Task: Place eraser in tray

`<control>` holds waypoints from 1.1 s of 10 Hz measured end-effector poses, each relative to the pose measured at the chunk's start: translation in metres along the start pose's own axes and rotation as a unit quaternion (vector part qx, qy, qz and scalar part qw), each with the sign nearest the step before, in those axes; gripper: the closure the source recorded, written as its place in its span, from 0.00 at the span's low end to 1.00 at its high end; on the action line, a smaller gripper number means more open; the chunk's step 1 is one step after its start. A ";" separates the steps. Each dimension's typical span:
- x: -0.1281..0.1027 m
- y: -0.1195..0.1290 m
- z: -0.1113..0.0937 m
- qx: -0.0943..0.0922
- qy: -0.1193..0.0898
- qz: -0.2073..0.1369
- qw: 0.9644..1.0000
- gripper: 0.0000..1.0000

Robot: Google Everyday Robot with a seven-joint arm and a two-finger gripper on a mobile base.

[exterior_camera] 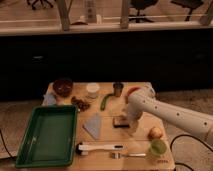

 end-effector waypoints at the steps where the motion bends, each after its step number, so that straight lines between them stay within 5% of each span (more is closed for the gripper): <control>1: -0.001 0.000 0.002 -0.001 -0.001 -0.001 1.000 0.20; 11: 0.004 0.001 0.010 -0.009 -0.011 0.003 1.000 0.20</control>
